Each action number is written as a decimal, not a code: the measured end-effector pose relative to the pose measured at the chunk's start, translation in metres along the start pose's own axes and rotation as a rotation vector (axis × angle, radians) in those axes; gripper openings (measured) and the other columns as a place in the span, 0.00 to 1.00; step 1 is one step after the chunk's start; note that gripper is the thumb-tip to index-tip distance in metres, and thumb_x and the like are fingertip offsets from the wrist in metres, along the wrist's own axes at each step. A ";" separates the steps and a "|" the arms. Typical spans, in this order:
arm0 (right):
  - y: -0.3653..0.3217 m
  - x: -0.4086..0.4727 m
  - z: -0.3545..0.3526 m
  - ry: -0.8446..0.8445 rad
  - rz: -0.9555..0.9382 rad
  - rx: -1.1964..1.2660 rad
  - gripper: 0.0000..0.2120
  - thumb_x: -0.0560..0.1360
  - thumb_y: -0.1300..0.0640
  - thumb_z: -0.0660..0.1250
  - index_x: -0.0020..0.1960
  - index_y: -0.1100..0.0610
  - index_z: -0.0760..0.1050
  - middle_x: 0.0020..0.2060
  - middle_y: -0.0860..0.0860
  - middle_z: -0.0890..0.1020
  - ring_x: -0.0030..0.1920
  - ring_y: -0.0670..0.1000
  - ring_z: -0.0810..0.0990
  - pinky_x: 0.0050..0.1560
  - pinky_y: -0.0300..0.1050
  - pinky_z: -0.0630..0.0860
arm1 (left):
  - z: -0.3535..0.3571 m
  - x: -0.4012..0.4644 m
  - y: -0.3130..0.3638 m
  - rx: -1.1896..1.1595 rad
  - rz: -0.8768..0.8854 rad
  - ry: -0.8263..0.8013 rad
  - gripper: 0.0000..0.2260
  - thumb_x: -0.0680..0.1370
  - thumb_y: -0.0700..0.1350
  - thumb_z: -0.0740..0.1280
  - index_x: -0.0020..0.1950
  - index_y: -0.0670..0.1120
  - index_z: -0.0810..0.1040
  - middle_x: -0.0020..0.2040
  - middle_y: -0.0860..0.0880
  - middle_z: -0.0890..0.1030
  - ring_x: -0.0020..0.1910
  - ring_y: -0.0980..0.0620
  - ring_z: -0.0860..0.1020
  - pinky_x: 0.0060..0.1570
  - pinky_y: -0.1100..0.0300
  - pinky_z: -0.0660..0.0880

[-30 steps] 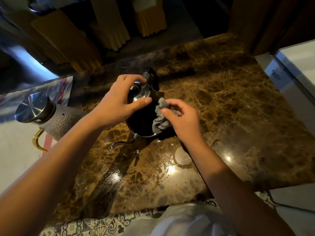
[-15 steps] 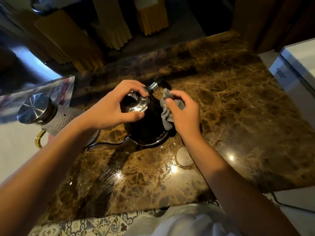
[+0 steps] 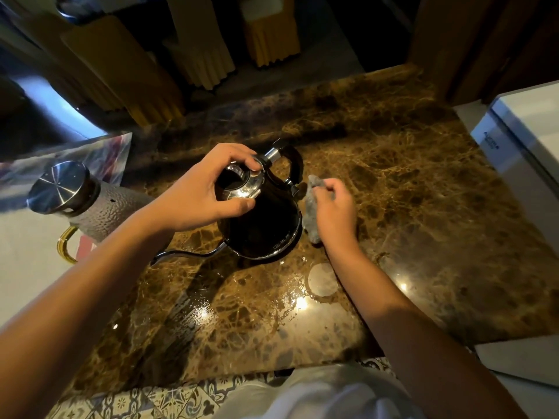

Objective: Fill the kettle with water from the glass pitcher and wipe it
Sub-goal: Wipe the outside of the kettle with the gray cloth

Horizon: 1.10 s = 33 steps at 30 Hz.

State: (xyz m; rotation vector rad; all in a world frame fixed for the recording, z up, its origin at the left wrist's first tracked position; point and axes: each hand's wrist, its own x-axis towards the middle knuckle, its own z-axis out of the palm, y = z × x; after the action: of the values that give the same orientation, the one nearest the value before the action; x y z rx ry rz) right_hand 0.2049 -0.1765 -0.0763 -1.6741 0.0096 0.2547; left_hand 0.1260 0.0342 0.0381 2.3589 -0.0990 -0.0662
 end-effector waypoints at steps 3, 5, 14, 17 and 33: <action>-0.034 0.013 0.000 0.043 0.006 0.228 0.10 0.74 0.49 0.60 0.34 0.46 0.72 0.37 0.50 0.77 0.40 0.54 0.75 0.43 0.52 0.73 | -0.005 0.001 0.005 0.052 -0.025 -0.039 0.28 0.72 0.59 0.72 0.70 0.55 0.71 0.73 0.55 0.69 0.71 0.57 0.70 0.66 0.58 0.72; -0.058 0.029 0.004 -0.022 0.032 0.382 0.10 0.70 0.53 0.61 0.31 0.47 0.69 0.37 0.52 0.71 0.41 0.55 0.69 0.43 0.53 0.68 | -0.013 0.002 0.010 0.142 -0.064 -0.098 0.30 0.73 0.63 0.71 0.73 0.59 0.69 0.75 0.57 0.66 0.73 0.59 0.67 0.67 0.61 0.70; -0.095 0.078 0.012 -0.471 -0.271 -0.185 0.11 0.79 0.47 0.69 0.49 0.49 0.89 0.47 0.44 0.89 0.55 0.45 0.85 0.63 0.50 0.80 | 0.021 -0.036 0.047 0.463 -0.260 0.436 0.37 0.75 0.74 0.54 0.74 0.50 0.72 0.67 0.50 0.79 0.65 0.50 0.77 0.59 0.52 0.75; -0.089 0.083 0.004 -0.576 -0.367 -0.324 0.10 0.79 0.46 0.70 0.50 0.48 0.89 0.46 0.41 0.88 0.51 0.38 0.85 0.55 0.40 0.78 | 0.041 -0.034 0.057 0.504 -0.336 0.518 0.37 0.76 0.72 0.58 0.76 0.48 0.71 0.68 0.48 0.80 0.65 0.48 0.79 0.58 0.50 0.77; -0.039 -0.010 -0.035 -0.374 -0.394 -0.111 0.12 0.79 0.49 0.72 0.62 0.48 0.86 0.51 0.39 0.88 0.55 0.39 0.85 0.55 0.36 0.81 | 0.023 0.014 0.045 0.390 -0.208 0.440 0.22 0.85 0.45 0.63 0.79 0.47 0.68 0.71 0.46 0.79 0.69 0.46 0.77 0.68 0.47 0.74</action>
State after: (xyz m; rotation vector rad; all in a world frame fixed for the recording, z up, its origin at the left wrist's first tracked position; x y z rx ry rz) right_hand 0.2071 -0.2074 -0.0326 -1.6758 -0.6175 0.2674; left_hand 0.1358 -0.0149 0.0531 2.7025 0.3790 0.4040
